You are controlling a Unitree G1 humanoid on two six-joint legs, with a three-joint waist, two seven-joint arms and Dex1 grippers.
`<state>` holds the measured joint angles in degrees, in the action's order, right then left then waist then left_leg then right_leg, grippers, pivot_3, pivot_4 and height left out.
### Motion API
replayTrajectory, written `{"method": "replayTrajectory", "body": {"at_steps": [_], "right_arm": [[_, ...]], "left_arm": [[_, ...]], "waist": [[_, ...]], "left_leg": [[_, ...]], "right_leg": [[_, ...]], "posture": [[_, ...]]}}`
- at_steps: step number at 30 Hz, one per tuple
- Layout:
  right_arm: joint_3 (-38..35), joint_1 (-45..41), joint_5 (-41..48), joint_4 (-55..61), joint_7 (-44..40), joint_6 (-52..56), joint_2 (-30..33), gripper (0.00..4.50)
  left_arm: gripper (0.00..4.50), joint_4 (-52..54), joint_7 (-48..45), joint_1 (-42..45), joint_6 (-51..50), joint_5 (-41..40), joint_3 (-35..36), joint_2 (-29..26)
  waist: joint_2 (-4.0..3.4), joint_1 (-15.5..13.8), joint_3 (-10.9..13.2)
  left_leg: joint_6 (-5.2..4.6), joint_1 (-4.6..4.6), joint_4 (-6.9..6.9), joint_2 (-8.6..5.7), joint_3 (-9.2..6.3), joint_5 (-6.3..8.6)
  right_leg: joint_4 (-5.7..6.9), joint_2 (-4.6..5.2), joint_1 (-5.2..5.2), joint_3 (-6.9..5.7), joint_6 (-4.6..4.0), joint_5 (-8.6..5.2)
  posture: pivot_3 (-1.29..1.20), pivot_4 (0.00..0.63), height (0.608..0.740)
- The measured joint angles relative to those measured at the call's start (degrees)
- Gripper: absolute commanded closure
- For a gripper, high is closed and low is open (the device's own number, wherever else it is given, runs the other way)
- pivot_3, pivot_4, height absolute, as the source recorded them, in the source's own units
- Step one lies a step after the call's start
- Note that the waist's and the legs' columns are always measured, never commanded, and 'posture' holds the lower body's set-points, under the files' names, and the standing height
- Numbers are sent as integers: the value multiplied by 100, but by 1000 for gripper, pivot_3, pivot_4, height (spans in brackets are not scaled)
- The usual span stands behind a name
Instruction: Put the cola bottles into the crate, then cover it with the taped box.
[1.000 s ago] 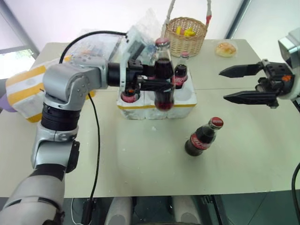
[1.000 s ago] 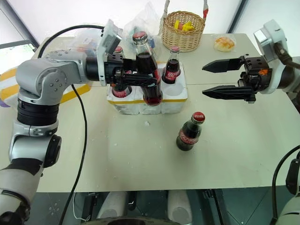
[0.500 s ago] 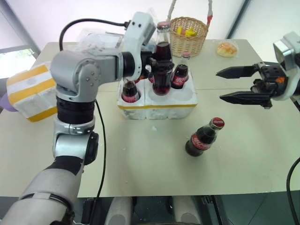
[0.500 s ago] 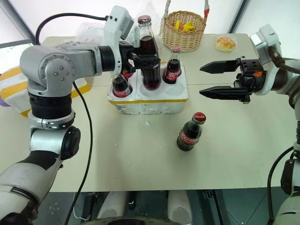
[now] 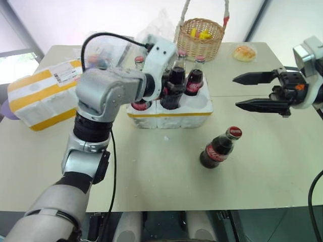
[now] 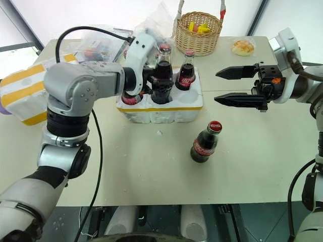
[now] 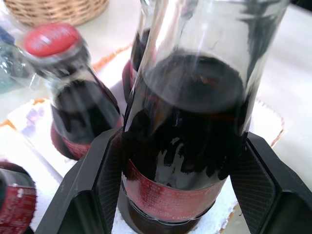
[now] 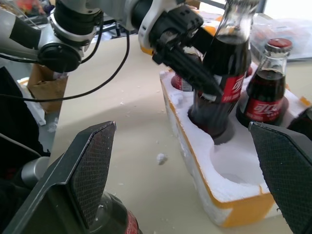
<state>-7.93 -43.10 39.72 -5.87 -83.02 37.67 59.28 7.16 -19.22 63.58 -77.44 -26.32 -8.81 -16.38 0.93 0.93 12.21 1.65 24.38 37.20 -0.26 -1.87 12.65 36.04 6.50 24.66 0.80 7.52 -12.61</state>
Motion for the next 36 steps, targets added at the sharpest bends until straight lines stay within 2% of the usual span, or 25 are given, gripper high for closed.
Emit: {"method": "replayTrajectory", "body": {"at_steps": [12, 14, 15, 16, 27, 36], "right_arm": [[0, -2, -99, -37, 66, -124, -1, 0], [0, -3, -129, -79, 75, -141, -3, 0], [0, -6, -133, -101, 79, -146, -7, 0], [0, -6, -135, -111, 88, -150, -14, 0], [11, -34, -255, -223, 103, -236, -34, 0], [16, -173, -378, -474, 54, -371, -56, 0]], "left_arm": [[1914, -154, 202, -486, 703, 485, -285, 156], [877, -153, 200, -507, 706, 494, -282, 163], [552, -152, 229, -516, 706, 523, -274, 175], [32, -150, 256, -517, 706, 559, -252, 180], [32, -31, 49, -434, 662, 460, 67, 117], [32, -267, -552, 722, 961, 170, 644, -273]], "waist": [[0, -2, 0], [0, 1, 0], [0, 0, 0], [0, -2, 0], [0, -12, 0], [0, -8, 0]], "left_leg": [[0, -1, 1, 0, 1, 0], [0, -1, 1, 0, 1, 0], [0, -2, 1, 0, 1, 0], [0, -2, 1, 0, 1, 0], [0, -1, 3, 0, 1, 0], [0, -2, 3, 0, 2, 0]], "right_leg": [[1, 0, 0, 3, -1, 0], [1, 0, 0, 2, -1, 0], [1, 0, 0, 2, 0, 0], [2, 0, 0, 2, -1, 0], [2, 0, 0, 2, 0, 0], [0, 0, -3, 2, 0, 0]], "posture": [[0, 150, 737], [0, 150, 737], [0, 150, 737], [0, 150, 737], [0, 150, 737], [0, 150, 737]]}}
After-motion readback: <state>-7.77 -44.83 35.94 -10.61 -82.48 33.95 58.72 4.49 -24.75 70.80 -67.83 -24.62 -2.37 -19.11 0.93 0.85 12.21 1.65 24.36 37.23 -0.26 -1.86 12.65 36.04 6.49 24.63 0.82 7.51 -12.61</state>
